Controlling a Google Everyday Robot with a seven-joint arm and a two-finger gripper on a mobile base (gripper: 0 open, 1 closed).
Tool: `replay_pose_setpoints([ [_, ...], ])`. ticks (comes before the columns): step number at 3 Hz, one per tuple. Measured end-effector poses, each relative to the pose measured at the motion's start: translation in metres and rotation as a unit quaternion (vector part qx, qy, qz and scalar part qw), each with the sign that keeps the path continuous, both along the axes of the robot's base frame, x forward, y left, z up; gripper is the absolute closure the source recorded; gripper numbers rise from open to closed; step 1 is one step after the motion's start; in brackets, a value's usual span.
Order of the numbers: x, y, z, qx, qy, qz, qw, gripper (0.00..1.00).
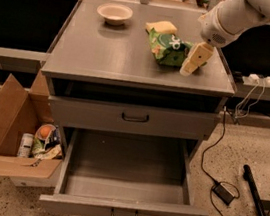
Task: Place green rice chip bag into middle drawer
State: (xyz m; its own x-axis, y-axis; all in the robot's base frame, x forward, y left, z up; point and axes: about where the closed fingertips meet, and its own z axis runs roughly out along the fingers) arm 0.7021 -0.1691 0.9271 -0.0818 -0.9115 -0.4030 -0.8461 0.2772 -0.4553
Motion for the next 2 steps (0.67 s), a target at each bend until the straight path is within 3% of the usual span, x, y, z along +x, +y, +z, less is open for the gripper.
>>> replay_pose_setpoints([
  [1, 0.030, 0.015, -0.007, 0.007, 0.000, -0.010, 0.9999, 0.00],
  [2, 0.042, 0.023, -0.018, 0.018, 0.013, -0.016, 0.9996, 0.00],
])
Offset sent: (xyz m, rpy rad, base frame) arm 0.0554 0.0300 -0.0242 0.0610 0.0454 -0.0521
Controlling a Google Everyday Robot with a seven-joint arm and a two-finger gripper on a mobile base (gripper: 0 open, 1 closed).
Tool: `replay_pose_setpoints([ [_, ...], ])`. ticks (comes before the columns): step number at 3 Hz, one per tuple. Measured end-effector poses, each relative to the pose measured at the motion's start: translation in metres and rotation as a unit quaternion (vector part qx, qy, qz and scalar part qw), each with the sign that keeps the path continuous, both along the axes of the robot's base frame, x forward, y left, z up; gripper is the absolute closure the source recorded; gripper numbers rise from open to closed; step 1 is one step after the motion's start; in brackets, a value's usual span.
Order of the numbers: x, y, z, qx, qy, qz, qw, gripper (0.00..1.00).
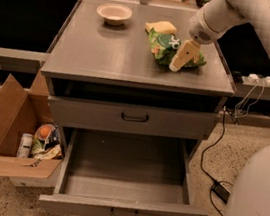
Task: Place green rice chip bag into middle drawer
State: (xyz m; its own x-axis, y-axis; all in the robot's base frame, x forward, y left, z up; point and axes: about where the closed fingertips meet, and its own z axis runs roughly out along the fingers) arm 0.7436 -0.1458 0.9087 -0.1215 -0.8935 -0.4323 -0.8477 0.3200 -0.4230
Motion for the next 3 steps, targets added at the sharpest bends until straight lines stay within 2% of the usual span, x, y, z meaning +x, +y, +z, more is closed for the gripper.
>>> replay_pose_setpoints([
  [1, 0.007, 0.006, -0.022, 0.026, 0.027, -0.003, 0.9993, 0.26],
  [2, 0.014, 0.004, -0.046, 0.039, 0.043, 0.002, 0.9983, 0.49],
  [3, 0.022, -0.008, -0.057, 0.045, 0.033, 0.012, 0.9984, 0.73],
])
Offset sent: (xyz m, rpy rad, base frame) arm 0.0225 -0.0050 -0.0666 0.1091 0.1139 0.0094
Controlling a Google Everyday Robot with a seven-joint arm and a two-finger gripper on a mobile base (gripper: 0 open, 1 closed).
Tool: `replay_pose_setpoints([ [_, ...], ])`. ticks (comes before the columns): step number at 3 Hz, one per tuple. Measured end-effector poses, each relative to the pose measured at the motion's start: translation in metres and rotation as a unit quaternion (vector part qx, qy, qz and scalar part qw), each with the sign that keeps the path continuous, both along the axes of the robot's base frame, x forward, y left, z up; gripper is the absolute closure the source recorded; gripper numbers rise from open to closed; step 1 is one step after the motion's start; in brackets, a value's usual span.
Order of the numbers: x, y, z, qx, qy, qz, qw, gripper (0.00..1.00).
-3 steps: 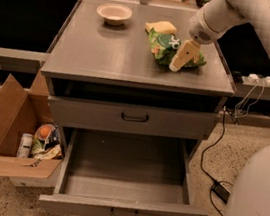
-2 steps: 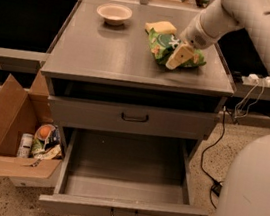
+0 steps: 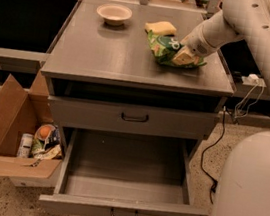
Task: Place green rice chip bag into middle drawer
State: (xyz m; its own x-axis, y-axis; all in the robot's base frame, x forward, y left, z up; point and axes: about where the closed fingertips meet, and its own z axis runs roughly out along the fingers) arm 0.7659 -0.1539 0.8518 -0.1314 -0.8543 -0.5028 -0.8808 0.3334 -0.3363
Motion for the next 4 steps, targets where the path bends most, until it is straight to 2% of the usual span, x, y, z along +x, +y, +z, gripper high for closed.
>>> replay_pose_setpoints([
  [1, 0.000, -0.001, 0.002, 0.002, -0.003, 0.002, 1.0000, 0.96],
  [2, -0.031, 0.009, 0.035, 0.044, -0.028, 0.050, 0.9974, 1.00],
  [3, -0.066, 0.017, 0.045, 0.079, -0.021, 0.074, 0.9939, 1.00],
  [4, -0.066, 0.017, 0.045, 0.079, -0.021, 0.074, 0.9939, 1.00],
])
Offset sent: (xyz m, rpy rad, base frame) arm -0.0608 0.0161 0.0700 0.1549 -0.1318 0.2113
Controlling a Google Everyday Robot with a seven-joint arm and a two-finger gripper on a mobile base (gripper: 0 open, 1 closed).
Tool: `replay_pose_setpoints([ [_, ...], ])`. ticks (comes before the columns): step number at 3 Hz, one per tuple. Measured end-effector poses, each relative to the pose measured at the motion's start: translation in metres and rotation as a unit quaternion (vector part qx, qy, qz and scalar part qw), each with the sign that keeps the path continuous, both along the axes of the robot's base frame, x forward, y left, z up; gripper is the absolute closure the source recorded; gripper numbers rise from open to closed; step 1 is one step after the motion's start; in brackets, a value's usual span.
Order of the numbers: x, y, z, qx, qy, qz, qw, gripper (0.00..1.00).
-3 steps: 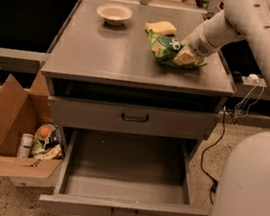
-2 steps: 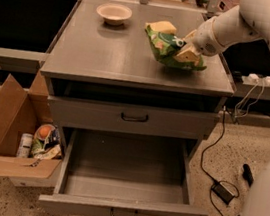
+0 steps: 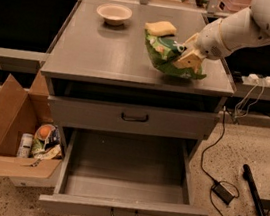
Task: Place green rice chip bag into middle drawer
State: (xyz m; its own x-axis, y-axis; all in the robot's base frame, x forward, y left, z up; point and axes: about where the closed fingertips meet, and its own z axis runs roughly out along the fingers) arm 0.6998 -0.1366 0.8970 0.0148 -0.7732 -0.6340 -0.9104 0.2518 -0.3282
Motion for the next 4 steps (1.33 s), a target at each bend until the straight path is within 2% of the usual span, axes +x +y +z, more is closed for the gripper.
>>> replay_pose_setpoints([
  [1, -0.025, 0.011, 0.000, 0.007, -0.007, 0.047, 0.9988, 1.00],
  [2, -0.081, 0.025, 0.009, -0.003, -0.040, 0.121, 0.9919, 1.00],
  [3, -0.151, 0.047, -0.018, -0.038, -0.028, 0.198, 0.9791, 1.00],
  [4, -0.206, 0.068, -0.097, -0.060, 0.061, 0.259, 0.9619, 1.00],
])
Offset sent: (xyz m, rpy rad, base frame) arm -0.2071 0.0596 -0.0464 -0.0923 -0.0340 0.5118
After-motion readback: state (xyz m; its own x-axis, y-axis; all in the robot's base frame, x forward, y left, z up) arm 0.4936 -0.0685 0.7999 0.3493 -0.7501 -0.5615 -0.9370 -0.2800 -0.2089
